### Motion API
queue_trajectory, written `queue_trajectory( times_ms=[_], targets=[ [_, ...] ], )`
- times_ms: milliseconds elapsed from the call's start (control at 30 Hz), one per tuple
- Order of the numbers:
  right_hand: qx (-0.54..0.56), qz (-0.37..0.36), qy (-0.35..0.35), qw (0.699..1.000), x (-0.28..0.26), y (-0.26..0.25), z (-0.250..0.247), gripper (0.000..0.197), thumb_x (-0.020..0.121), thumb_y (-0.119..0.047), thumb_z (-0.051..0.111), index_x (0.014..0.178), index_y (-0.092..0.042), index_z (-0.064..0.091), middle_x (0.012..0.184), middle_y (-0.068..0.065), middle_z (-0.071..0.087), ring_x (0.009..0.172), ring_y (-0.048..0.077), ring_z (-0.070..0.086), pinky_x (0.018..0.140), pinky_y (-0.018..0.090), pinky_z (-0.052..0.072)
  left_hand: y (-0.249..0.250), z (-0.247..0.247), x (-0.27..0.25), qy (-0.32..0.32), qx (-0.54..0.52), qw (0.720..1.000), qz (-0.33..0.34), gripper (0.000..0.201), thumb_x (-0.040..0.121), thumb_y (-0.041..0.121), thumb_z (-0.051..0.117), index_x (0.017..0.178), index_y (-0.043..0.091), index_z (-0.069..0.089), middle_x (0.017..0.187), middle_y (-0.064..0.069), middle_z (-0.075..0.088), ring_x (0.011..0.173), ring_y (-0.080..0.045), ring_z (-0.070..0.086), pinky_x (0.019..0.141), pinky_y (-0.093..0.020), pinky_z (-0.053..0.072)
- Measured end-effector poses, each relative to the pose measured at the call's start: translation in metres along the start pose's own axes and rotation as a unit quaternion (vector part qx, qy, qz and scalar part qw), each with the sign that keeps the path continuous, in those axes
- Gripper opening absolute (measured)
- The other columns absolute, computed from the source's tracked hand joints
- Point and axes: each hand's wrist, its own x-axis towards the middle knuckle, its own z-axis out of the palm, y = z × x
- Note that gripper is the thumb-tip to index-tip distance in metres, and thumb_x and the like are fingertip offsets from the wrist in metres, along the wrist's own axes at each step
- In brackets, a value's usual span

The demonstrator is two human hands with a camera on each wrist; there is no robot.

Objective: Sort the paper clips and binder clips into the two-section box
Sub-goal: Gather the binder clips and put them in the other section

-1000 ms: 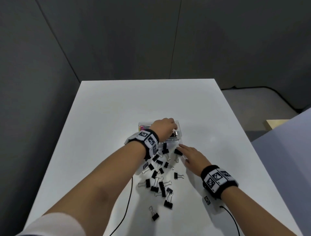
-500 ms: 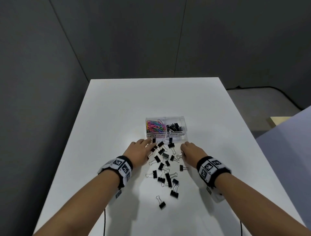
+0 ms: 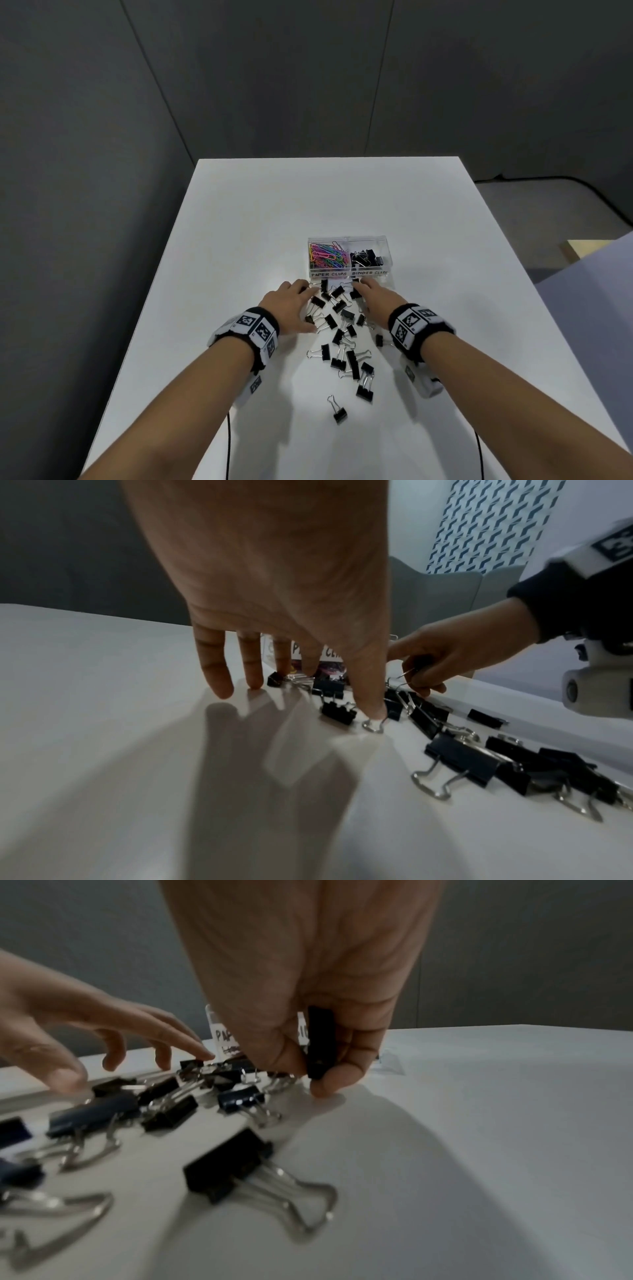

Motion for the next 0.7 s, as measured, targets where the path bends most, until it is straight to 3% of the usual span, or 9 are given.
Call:
queue_trajectory(
  times_ms=[200, 367, 500, 600, 700],
  targets=[
    [0.001, 0.002, -0.013, 1.000, -0.007, 0.002, 0.004, 0.054, 0.091, -0.001, 0.045, 0.142, -0.012, 0.031, 0.148, 0.014, 0.028, 0.103, 0.031, 0.061, 0.090, 0.040, 0.053, 0.000, 0.004, -0.003, -0.003, -0.018, 1.000, -0.008, 0.058, 0.088, 0.037, 0.059, 0.139, 0.019, 0.038, 0.142, -0.003, 0.035, 0.124, -0.025, 0.038, 0.093, -0.038, 0.045],
    [0.018, -0.014, 0.003, 1.000, -0.020, 0.009, 0.004, 0.044, 0.095, -0.009, 0.044, 0.138, -0.015, 0.038, 0.133, 0.013, 0.045, 0.097, 0.027, 0.062, 0.085, 0.032, 0.053, 0.006, 0.013, -0.002, 0.022, -0.047, 0.999, -0.017, 0.044, 0.092, 0.023, 0.053, 0.134, 0.017, 0.044, 0.134, -0.006, 0.043, 0.120, -0.026, 0.044, 0.091, -0.035, 0.044],
    [0.039, 0.020, 0.046, 0.998, -0.026, 0.010, -0.010, 0.035, 0.097, -0.011, 0.041, 0.132, -0.011, 0.045, 0.122, 0.013, 0.060, 0.104, 0.027, 0.061, 0.092, 0.034, 0.049, 0.012, 0.010, -0.002, 0.009, -0.084, 0.996, -0.023, 0.051, 0.088, 0.031, 0.053, 0.135, 0.018, 0.039, 0.131, -0.008, 0.044, 0.118, -0.025, 0.045, 0.093, -0.037, 0.044],
    [0.043, 0.030, 0.049, 0.997, -0.021, 0.006, -0.015, 0.038, 0.097, -0.011, 0.039, 0.135, -0.012, 0.044, 0.127, 0.014, 0.054, 0.109, 0.027, 0.057, 0.095, 0.033, 0.045, 0.020, 0.009, 0.001, 0.010, -0.110, 0.993, -0.037, 0.056, 0.087, 0.034, 0.057, 0.136, 0.018, 0.036, 0.130, -0.009, 0.044, 0.117, -0.026, 0.046, 0.093, -0.036, 0.043],
    [0.040, 0.042, 0.006, 0.998, -0.014, -0.002, -0.011, 0.049, 0.096, -0.027, 0.047, 0.141, -0.016, 0.035, 0.136, 0.014, 0.042, 0.120, 0.028, 0.049, 0.102, 0.035, 0.042, 0.030, 0.007, 0.004, -0.001, -0.106, 0.993, -0.048, 0.059, 0.086, 0.031, 0.062, 0.136, 0.013, 0.037, 0.131, -0.013, 0.044, 0.118, -0.030, 0.047, 0.095, -0.037, 0.043]
  ],
)
